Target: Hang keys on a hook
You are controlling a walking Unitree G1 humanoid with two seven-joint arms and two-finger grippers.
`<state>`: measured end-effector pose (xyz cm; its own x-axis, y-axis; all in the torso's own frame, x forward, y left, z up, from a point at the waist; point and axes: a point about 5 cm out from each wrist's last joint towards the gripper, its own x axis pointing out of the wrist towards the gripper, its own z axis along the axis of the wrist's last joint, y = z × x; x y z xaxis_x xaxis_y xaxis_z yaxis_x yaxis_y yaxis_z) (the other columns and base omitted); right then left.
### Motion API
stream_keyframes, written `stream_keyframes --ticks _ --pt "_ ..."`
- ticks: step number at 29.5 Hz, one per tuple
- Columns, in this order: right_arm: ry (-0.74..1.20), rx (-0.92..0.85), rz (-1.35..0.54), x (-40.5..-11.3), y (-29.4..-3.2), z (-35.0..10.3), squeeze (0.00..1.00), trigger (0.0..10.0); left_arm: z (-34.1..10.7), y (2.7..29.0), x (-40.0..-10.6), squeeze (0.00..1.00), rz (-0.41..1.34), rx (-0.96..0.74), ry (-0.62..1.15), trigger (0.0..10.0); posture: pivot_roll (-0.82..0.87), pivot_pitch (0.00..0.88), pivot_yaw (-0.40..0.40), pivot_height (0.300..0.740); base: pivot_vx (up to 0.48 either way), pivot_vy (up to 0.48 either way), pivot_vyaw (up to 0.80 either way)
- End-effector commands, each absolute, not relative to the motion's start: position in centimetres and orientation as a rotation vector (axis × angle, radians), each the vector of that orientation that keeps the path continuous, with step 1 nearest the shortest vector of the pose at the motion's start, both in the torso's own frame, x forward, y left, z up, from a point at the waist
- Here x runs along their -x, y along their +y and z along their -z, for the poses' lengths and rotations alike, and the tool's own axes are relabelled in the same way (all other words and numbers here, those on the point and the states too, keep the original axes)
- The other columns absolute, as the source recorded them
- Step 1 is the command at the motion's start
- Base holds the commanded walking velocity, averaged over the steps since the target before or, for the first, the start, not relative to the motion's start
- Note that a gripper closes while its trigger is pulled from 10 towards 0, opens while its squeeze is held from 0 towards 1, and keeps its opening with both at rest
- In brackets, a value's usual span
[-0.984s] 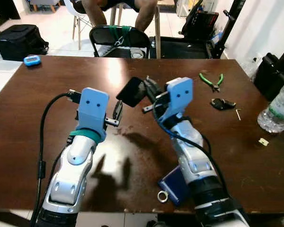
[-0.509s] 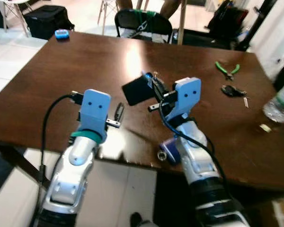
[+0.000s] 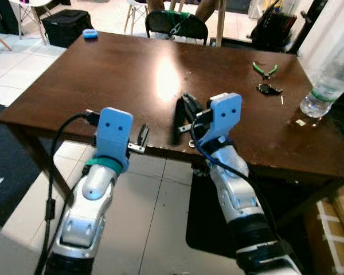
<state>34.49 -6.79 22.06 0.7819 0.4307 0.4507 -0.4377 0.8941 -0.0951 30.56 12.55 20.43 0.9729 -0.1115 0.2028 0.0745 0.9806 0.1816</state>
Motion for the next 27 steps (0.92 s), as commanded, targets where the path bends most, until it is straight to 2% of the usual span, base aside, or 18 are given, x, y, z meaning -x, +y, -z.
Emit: stream_keyframes --ticks 1,27 --pt "-0.488 -0.006 -0.483 -34.3 -6.7 -22.0 0.0 10.0 -20.0 12.5 -30.4 0.0 0.093 -0.179 -0.196 10.0 -0.12 0.067 0.035 0.74 -0.311 0.0 0.0" --pt "-0.534 0.011 -0.515 -34.1 -6.2 -23.1 0.0 10.0 -20.3 11.8 -30.4 0.0 0.112 -0.162 -0.171 10.0 -0.11 0.069 0.032 0.74 0.0 0.0 0.79"
